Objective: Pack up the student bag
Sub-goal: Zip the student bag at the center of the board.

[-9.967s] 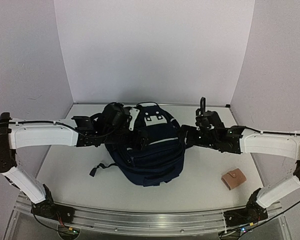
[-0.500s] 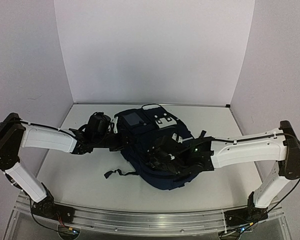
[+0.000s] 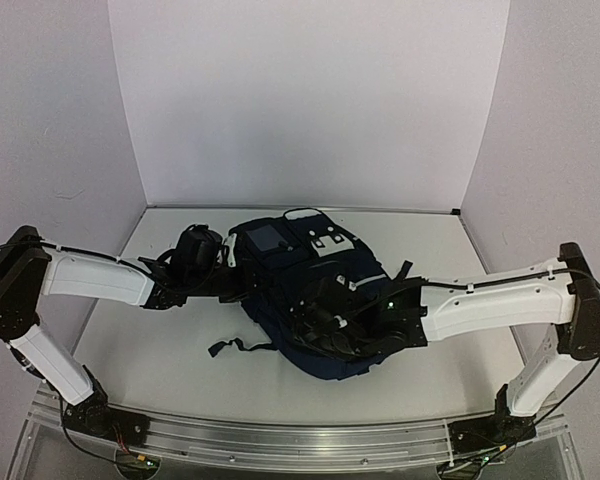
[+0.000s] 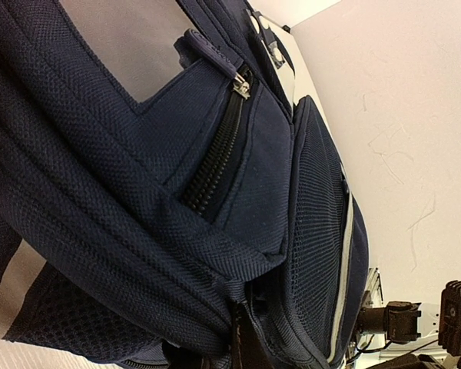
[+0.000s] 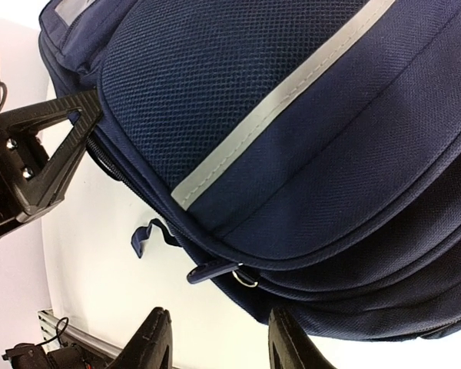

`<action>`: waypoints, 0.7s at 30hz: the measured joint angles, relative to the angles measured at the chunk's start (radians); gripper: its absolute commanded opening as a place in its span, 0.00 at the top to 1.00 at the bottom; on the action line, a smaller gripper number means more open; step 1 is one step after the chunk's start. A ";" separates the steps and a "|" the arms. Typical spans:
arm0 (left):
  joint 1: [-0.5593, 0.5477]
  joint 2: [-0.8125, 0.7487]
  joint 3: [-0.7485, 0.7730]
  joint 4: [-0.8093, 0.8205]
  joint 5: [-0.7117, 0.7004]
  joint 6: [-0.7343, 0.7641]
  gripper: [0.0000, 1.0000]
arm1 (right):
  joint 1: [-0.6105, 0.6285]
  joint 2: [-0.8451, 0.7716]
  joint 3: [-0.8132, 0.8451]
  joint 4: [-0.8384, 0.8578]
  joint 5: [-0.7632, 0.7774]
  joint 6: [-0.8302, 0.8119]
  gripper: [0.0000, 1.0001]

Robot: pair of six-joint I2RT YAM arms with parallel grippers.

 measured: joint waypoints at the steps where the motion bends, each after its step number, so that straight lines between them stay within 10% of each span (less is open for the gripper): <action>1: 0.000 0.000 0.000 0.000 0.000 0.001 1.00 | 0.000 0.003 0.008 0.000 0.001 -0.001 0.59; 21: -0.015 0.000 0.000 0.001 -0.017 0.017 1.00 | -0.035 0.075 0.045 0.019 0.017 0.025 0.62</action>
